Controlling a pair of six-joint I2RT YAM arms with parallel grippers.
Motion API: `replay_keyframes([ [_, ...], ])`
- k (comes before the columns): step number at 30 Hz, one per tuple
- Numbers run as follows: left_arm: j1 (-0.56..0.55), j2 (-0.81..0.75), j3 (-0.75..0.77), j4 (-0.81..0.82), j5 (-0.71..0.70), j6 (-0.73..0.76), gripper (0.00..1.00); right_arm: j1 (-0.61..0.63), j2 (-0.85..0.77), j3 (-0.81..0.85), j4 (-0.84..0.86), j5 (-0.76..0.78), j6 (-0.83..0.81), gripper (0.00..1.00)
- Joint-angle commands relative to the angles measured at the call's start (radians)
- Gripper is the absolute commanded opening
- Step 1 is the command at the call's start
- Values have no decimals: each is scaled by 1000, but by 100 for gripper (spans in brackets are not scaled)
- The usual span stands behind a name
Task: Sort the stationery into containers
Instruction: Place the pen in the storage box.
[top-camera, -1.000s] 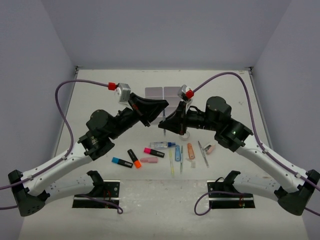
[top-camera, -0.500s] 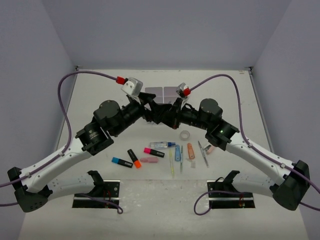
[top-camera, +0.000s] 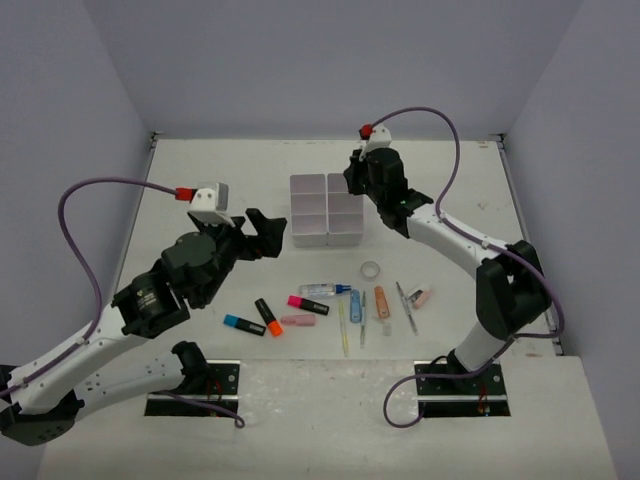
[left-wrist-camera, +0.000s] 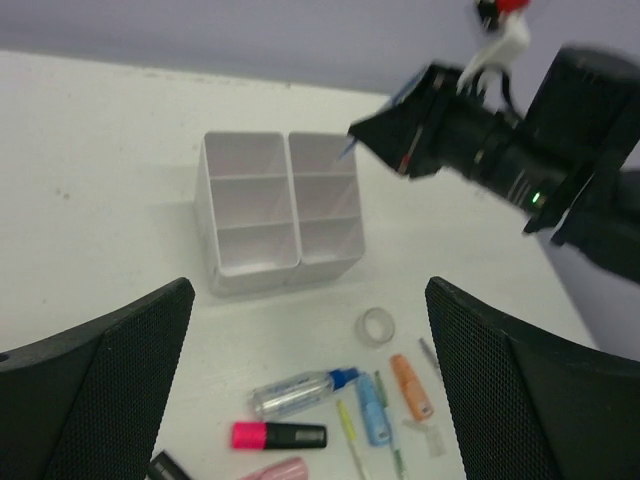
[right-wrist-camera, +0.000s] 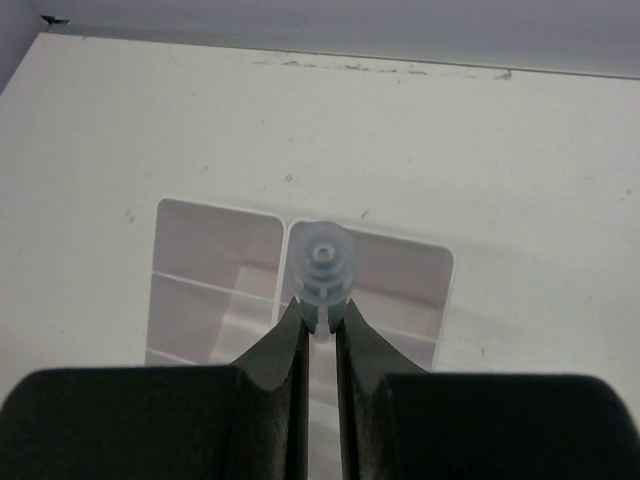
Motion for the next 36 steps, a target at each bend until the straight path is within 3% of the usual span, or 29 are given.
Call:
replay_keyframes([
  [1, -2, -45, -110, -103, 8, -62, 100, 2, 88, 146, 3, 101, -71, 0],
  [9, -2, -136, -181, -147, 29, -94, 100, -1, 165, 174, -13, 105, -75, 2],
  [14, -2, -135, -187, -167, 37, -87, 100, -1, 172, 153, -8, 79, -62, 17],
  [15, -3, -133, -191, -175, 32, -90, 100, 1, 169, 145, -6, 79, -60, 23],
  [17, -2, -127, -201, -200, 11, -112, 100, -1, 137, 119, -2, 75, -49, 51],
  [19, -2, -105, -199, -215, 8, -119, 100, 1, 82, 92, -7, 72, -42, 61],
  [24, -2, -30, -179, -256, -2, -181, 100, 1, -68, 33, -104, 87, -1, 59],
  [32, -3, 98, -200, -231, 82, -360, 100, 1, -436, -128, -651, 113, 228, 47],
  [36, -5, 147, -195, -222, 64, -406, 100, 5, -540, -267, -781, 31, 280, 47],
])
